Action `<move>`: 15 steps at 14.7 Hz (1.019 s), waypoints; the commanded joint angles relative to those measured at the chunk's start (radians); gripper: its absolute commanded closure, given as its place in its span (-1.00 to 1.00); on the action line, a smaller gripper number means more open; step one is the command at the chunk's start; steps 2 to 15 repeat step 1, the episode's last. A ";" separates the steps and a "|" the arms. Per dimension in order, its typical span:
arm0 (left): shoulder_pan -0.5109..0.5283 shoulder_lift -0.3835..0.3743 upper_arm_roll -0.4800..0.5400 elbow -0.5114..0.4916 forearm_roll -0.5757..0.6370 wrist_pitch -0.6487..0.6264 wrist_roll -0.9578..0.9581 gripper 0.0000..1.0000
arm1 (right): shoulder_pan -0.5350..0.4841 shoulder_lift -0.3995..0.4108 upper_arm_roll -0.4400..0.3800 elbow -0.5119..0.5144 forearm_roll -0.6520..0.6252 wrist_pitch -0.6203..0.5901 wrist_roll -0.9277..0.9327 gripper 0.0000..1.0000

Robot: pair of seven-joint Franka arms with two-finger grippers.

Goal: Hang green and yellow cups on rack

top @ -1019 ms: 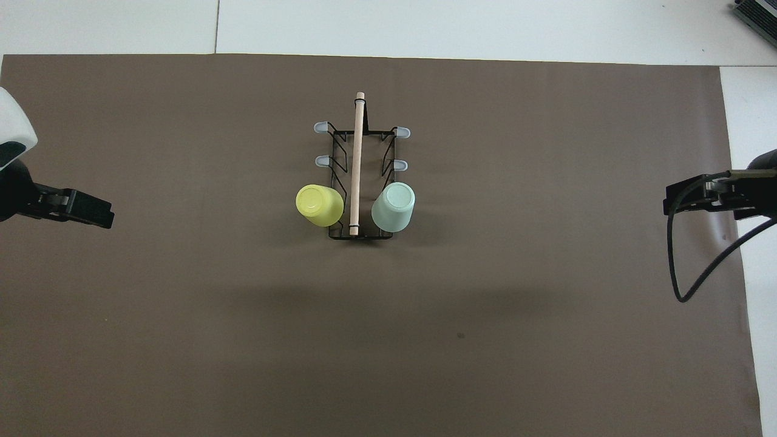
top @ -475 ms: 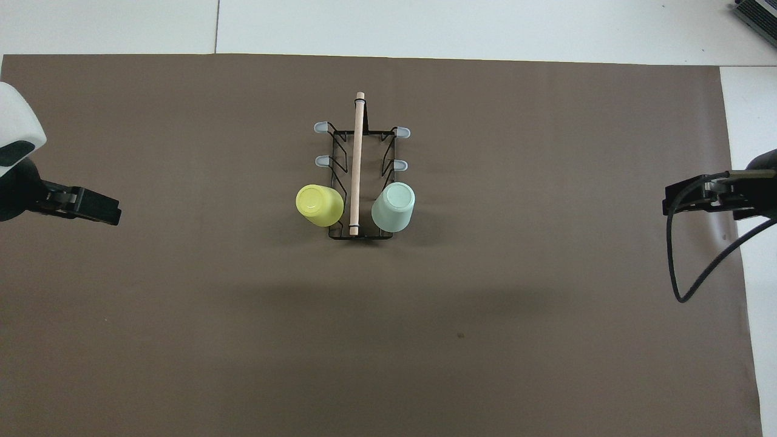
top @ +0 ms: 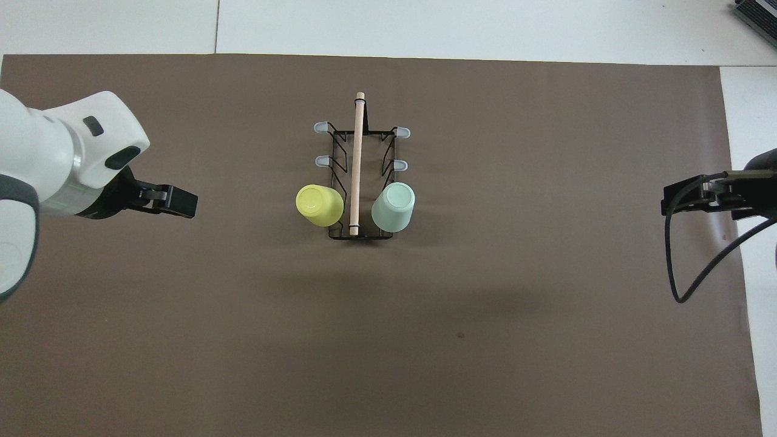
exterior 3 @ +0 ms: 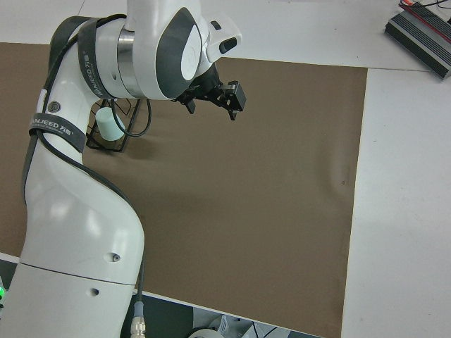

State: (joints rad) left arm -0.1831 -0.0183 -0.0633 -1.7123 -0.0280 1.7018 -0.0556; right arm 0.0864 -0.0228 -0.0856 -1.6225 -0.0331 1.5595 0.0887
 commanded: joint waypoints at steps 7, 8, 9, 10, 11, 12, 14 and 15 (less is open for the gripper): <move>-0.022 -0.005 0.013 -0.049 -0.038 0.079 -0.062 -1.00 | -0.004 -0.013 0.004 -0.014 0.004 0.013 0.008 -1.00; -0.022 -0.005 0.013 -0.049 -0.038 0.079 -0.062 -1.00 | -0.004 -0.013 0.004 -0.014 0.004 0.013 0.008 -1.00; -0.022 -0.005 0.013 -0.049 -0.038 0.079 -0.062 -1.00 | -0.004 -0.013 0.004 -0.014 0.004 0.013 0.008 -1.00; -0.022 -0.005 0.013 -0.049 -0.038 0.079 -0.062 -1.00 | -0.004 -0.013 0.004 -0.014 0.004 0.013 0.008 -1.00; -0.022 -0.005 0.013 -0.049 -0.038 0.079 -0.062 -1.00 | -0.004 -0.013 0.004 -0.014 0.004 0.013 0.008 -1.00; -0.022 -0.005 0.013 -0.049 -0.038 0.079 -0.062 -1.00 | -0.004 -0.013 0.004 -0.014 0.004 0.013 0.008 -1.00; -0.022 -0.005 0.013 -0.049 -0.038 0.079 -0.062 -1.00 | -0.004 -0.013 0.004 -0.014 0.004 0.013 0.008 -1.00; -0.022 -0.005 0.013 -0.049 -0.038 0.079 -0.062 -1.00 | -0.004 -0.013 0.004 -0.014 0.004 0.013 0.008 -1.00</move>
